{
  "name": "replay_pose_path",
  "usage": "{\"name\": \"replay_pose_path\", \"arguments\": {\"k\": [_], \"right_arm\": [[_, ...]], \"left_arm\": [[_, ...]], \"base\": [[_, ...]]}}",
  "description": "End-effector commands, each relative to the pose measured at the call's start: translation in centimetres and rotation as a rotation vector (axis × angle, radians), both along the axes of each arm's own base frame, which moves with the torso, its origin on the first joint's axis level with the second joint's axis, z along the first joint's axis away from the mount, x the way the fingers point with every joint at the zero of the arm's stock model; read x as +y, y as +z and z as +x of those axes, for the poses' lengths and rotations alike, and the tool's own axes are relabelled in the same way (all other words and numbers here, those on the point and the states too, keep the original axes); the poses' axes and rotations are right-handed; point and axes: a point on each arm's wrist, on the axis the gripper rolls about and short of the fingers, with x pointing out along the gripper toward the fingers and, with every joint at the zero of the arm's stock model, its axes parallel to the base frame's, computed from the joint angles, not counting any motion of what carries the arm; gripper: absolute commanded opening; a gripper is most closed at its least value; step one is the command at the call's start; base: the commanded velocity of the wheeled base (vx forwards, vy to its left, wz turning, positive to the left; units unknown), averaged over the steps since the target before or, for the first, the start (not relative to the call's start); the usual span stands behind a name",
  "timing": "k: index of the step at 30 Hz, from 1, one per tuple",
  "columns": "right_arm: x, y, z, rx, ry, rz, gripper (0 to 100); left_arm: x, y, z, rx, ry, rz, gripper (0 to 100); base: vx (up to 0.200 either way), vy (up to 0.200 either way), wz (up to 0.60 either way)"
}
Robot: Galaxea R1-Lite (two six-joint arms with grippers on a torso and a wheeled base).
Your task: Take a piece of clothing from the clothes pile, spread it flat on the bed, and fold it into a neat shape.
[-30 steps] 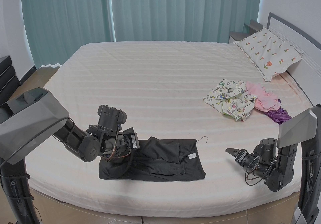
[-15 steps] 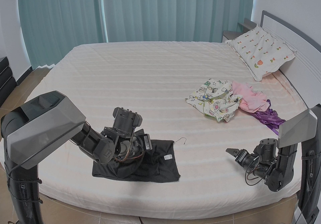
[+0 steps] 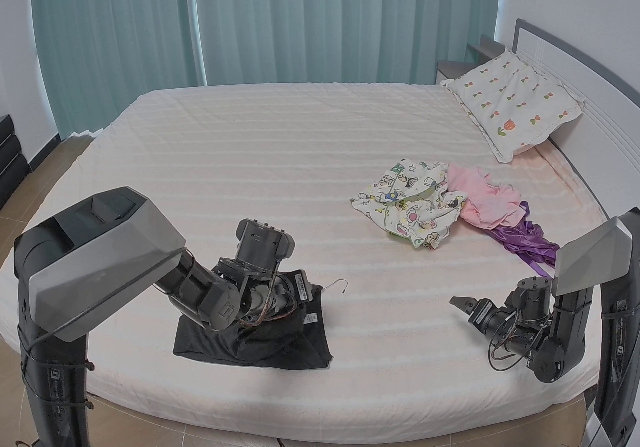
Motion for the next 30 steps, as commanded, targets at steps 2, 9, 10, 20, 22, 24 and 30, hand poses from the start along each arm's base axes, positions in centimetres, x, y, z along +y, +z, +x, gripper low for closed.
{"name": "replay_pose_path", "arguments": {"k": [2, 9, 10, 20, 22, 24, 30], "right_arm": [[0.0, 0.0, 0.0, -0.007, 0.002, 0.002, 100], [0.0, 0.1, 0.0, -0.006, 0.0, 0.001, 100], [0.0, 0.0, -0.1, -0.005, 0.0, 0.0, 100], [0.0, 0.0, -0.1, -0.001, 0.002, 0.0, 100], [0.0, 0.0, -0.1, -0.001, 0.003, 0.0, 100], [0.0, 0.0, -0.1, -0.001, 0.003, 0.0, 100], [0.0, -0.2, -0.2, 0.006, 0.003, -0.001, 100]], "left_arm": [[-0.7, 0.0, 0.0, -0.002, 0.003, -0.029, 100], [-1.5, 2.9, -0.4, -0.043, 0.058, -0.181, 100], [-1.4, 3.4, -0.4, -0.053, 0.063, -0.197, 100], [2.3, 3.9, -4.0, 0.024, 0.136, -0.201, 100], [2.9, 3.8, -4.9, 0.053, 0.156, -0.217, 100], [3.4, 3.6, -5.9, 0.075, 0.164, -0.229, 100], [4.5, 2.8, -7.5, 0.101, 0.191, -0.219, 100]], "base": [[0.0, 0.0, 0.0], [0.0, 0.0, 0.0], [0.0, 0.0, 0.0], [0.0, 0.0, 0.0], [-0.2, 0.0, 0.0], [-0.2, 0.0, 0.0], [-0.067, 0.0, 0.0]]}}
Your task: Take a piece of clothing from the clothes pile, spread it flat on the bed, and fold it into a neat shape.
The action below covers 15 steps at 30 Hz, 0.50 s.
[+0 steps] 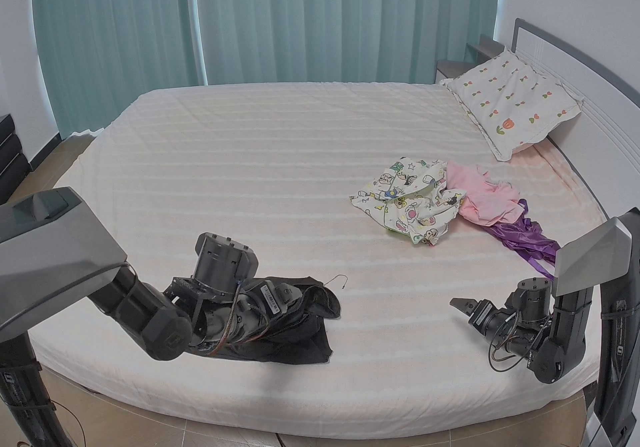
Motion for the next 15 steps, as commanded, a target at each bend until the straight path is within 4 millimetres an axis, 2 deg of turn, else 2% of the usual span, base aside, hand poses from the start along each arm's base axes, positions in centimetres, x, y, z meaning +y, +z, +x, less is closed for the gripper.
{"name": "replay_pose_path", "arguments": {"k": [1, 9, 11, 15], "right_arm": [[0.1, -0.3, 0.0, 0.0, 0.004, -0.001, 100], [0.1, -0.3, 0.0, 0.001, 0.004, -0.002, 100], [0.2, -0.3, 0.0, 0.001, 0.006, -0.002, 100], [0.3, -0.2, 0.0, -0.002, 0.01, -0.001, 100]], "left_arm": [[1.2, 0.2, -1.3, 0.004, 0.032, 0.001, 100], [1.6, 0.0, -1.8, 0.022, 0.088, -0.008, 100], [2.3, -0.1, -1.5, 0.032, 0.112, -0.013, 100], [3.4, -0.2, -1.0, 0.042, 0.135, -0.028, 100]], "base": [[0.0, 0.0, 0.0], [0.0, 0.0, 0.0], [0.0, 0.0, 0.0], [0.0, 0.2, 0.0]]}}
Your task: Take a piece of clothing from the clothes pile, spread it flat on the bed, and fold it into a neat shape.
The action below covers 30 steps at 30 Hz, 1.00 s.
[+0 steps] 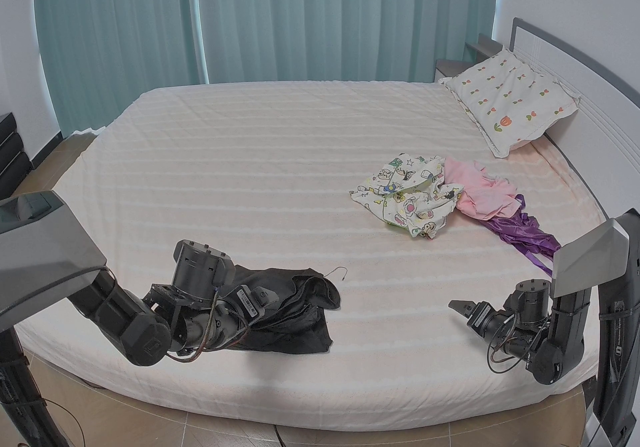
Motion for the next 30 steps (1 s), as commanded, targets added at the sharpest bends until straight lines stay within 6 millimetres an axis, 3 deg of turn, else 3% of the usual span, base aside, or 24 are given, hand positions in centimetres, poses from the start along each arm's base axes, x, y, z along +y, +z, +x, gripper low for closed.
{"name": "replay_pose_path", "arguments": {"k": [1, 15, 23, 30], "right_arm": [[0.1, 0.2, 0.0, -0.013, 0.005, 0.002, 100], [0.9, 1.0, 0.5, -0.06, 0.023, 0.003, 100], [5.0, 2.0, -0.3, -0.099, 0.162, -0.004, 100], [8.5, 2.7, -0.3, -0.152, 0.299, -0.051, 100]], "left_arm": [[1.4, 0.1, 0.6, 0.004, 0.032, -0.017, 100], [6.1, 0.0, 1.2, 0.065, 0.068, -0.118, 100], [7.9, -0.4, 1.8, 0.052, 0.057, -0.177, 100], [8.2, -0.8, 2.0, 0.054, 0.06, -0.18, 100]], "base": [[0.0, 0.2, 0.0], [0.0, 0.2, 0.0], [0.0, 0.2, 0.0], [0.0, 0.2, 0.0]]}}
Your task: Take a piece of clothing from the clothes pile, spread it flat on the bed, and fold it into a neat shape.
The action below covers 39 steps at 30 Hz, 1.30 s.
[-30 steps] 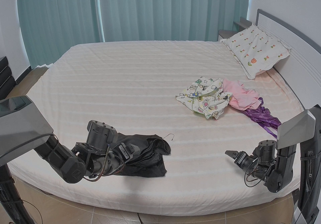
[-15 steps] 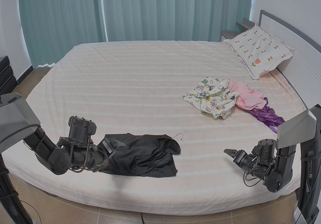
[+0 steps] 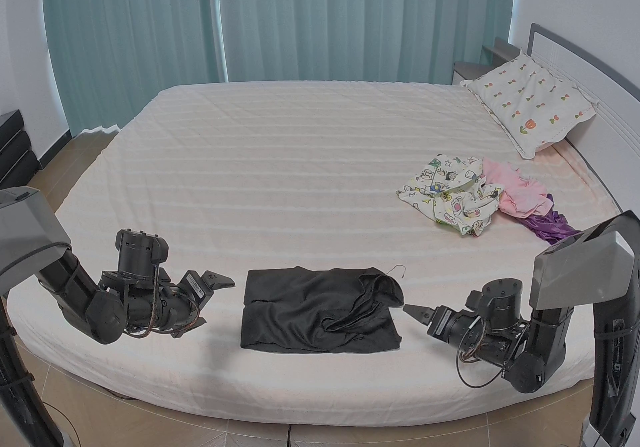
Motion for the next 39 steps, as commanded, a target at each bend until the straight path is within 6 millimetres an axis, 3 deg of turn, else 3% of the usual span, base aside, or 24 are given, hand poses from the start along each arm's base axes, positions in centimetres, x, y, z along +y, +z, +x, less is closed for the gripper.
{"name": "replay_pose_path", "arguments": {"k": [1, 2, 4, 7, 8, 12, 23, 24, 31, 39], "right_arm": [[3.2, 1.3, -0.1, -0.029, 0.097, 0.002, 100], [3.2, 1.3, -0.1, -0.029, 0.097, 0.002, 100], [5.0, 1.4, -0.2, 0.003, 0.148, -0.011, 100], [5.4, 1.4, -0.2, 0.009, 0.156, -0.012, 100], [6.2, 0.6, -0.3, 0.037, 0.178, -0.026, 100], [6.4, -0.5, 0.3, 0.045, 0.172, -0.033, 100], [6.4, -1.2, 1.7, 0.091, 0.146, -0.055, 100], [6.4, -1.2, 1.7, 0.093, 0.141, -0.06, 0], [5.4, -1.0, 1.9, 0.113, 0.046, -0.129, 0], [1.4, 0.9, 0.5, 0.162, -0.036, -0.149, 0]], "left_arm": [[0.3, -1.1, 0.2, 0.03, 0.006, 0.006, 100], [0.3, -1.1, 0.2, 0.03, 0.006, 0.006, 100], [0.3, -1.4, 0.3, 0.029, 0.0, 0.01, 100], [0.3, -1.4, 0.3, 0.026, 0.0, 0.01, 100], [0.2, -1.7, 0.1, 0.021, -0.004, 0.01, 100], [0.2, -1.9, 0.2, 0.008, -0.005, 0.009, 100], [0.2, -2.1, 0.3, 0.011, -0.001, 0.016, 100], [0.2, -2.1, 0.3, 0.011, -0.001, 0.016, 100], [0.2, -2.2, 0.3, 0.01, 0.0, 0.017, 100], [0.2, -2.2, 0.3, 0.012, 0.001, 0.019, 100]], "base": [[0.0, 0.2, 0.0], [0.0, 0.2, 0.0], [0.0, 0.2, 0.0], [0.0, 0.067, 0.0], [0.0, 0.0, 0.0], [0.0, 0.0, 0.0], [0.0, 0.0, 0.0], [0.0, 0.0, 0.0], [0.0, 0.0, 0.0], [0.0, 0.0, 0.0]]}}
